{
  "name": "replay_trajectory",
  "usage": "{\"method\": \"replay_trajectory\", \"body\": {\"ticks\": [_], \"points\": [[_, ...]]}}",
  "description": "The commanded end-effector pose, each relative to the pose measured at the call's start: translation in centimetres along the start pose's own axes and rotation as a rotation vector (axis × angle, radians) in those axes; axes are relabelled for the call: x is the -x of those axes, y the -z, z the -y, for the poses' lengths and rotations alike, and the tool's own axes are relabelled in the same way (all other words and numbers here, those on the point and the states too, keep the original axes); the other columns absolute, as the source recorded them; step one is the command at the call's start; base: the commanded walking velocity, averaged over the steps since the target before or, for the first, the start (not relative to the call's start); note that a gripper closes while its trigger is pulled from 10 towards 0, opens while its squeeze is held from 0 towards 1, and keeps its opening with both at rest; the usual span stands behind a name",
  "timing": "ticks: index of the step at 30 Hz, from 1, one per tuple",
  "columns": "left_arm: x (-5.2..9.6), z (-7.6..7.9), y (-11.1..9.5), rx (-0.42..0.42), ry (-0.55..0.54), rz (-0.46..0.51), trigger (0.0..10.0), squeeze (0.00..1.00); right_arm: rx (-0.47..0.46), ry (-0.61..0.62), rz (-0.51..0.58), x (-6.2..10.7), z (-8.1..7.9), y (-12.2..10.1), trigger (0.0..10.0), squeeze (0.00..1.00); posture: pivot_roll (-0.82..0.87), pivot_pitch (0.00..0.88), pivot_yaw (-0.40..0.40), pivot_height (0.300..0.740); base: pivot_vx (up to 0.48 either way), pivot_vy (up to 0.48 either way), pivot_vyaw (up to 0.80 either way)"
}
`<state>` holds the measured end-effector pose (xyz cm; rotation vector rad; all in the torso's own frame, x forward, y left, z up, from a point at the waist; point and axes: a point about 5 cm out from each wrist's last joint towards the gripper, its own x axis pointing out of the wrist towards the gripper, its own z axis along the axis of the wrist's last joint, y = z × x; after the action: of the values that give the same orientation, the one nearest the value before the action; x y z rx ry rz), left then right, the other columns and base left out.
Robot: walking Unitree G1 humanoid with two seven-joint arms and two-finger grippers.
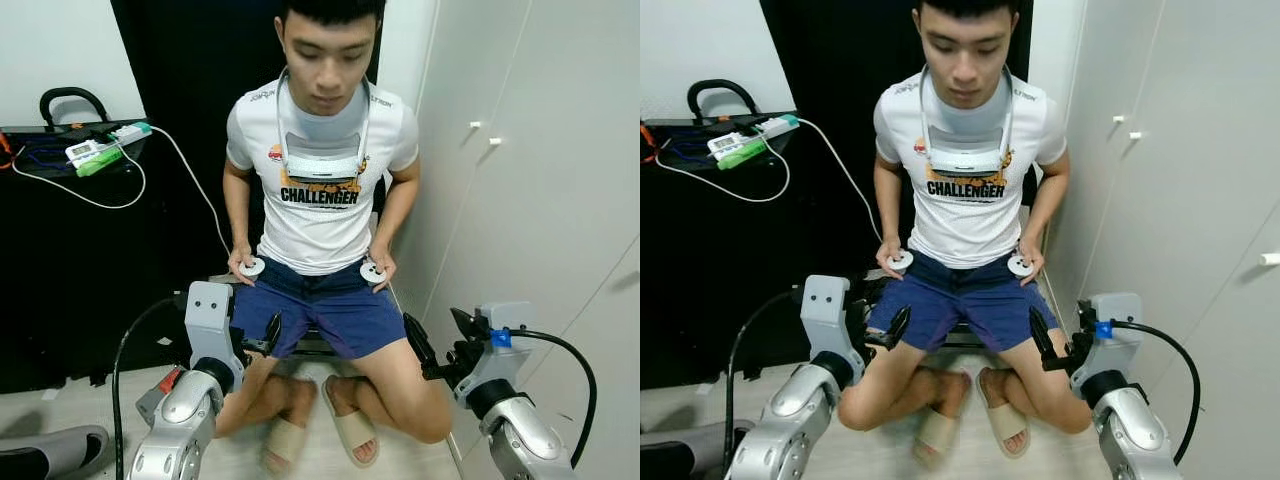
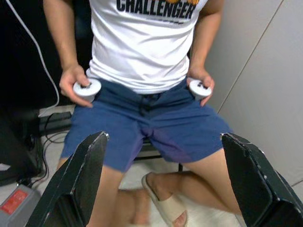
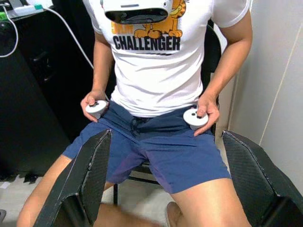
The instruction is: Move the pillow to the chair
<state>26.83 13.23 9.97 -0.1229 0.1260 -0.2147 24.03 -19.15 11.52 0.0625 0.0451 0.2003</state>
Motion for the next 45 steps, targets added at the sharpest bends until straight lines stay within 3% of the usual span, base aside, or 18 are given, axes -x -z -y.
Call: {"method": "replay_trajectory", "body": {"ticks": [1, 15, 21, 30, 45], "points": [[-0.1, 0.0, 0.1, -0.009, -0.002, 0.002, 10.0, 0.0, 0.007, 0.004, 0.003, 0.2, 0.0, 0.1, 10.0, 0.0, -0.08, 0.0, 0.015, 0.735, 0.0, 0.0, 0.0], [0.4, -0.5, -0.3, -0.025, -0.003, 0.018, 10.0, 0.0, -0.001, -0.052, 0.035, -0.8, -1.6, -0.7, 10.0, 0.0, -0.04, 0.005, 0.007, 0.735, 0.0, 0.0, 0.0], [0.5, -0.5, -0.2, -0.006, -0.029, 0.026, 10.0, 0.0, 0.04, -0.071, 0.042, -1.3, -1.7, -1.1, 10.0, 0.0, -0.05, 0.001, -0.004, 0.735, 0.0, 0.0, 0.0], [0.7, -0.6, 0.0, -0.029, -0.05, 0.013, 10.0, 0.0, 0.032, -0.079, 0.04, -1.6, -1.7, -1.2, 10.0, 0.0, -0.04, 0.004, -0.015, 0.735, 0.0, 0.0, 0.0], [0.6, -0.5, 0.2, -0.046, -0.033, -0.005, 10.0, 0.0, 0.033, -0.076, 0.034, -1.6, -1.7, -0.9, 10.0, 0.0, -0.04, 0.0, -0.005, 0.735, -0.345, 0.0, 0.0]]}}
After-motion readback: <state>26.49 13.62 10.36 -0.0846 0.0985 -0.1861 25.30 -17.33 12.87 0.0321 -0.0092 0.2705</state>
